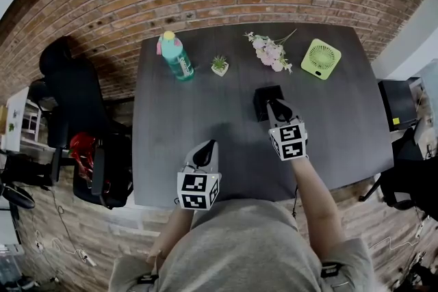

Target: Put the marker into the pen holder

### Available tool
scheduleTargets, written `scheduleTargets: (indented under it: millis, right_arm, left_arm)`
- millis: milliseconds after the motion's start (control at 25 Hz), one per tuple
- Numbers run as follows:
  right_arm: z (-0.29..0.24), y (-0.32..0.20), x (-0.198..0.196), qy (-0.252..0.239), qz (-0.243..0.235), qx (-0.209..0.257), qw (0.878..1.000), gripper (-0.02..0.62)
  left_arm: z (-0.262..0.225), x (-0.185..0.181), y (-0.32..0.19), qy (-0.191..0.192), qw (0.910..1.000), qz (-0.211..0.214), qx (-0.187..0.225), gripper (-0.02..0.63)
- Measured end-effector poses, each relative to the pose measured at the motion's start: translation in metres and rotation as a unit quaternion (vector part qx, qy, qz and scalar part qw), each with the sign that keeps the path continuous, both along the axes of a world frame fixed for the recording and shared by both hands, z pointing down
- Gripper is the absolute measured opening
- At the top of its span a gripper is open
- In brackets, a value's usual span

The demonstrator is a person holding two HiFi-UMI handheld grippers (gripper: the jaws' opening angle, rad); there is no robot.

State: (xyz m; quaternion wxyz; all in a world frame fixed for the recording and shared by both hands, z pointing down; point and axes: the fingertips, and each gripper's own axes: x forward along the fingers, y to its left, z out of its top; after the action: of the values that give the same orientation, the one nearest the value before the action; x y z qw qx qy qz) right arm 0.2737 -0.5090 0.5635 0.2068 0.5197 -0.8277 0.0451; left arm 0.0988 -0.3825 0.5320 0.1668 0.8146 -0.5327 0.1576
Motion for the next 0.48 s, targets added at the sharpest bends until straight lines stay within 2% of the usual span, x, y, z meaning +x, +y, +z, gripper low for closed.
scheduleTargets:
  millis: [480]
  right_arm:
    - [0.0018,0.0017,-0.0076,0.005,-0.012,-0.006,1.000,0.069]
  left_arm:
    - [-0.0007,0.0020,-0.0005,-0.001,1.0000,0.002,0.002,0.017]
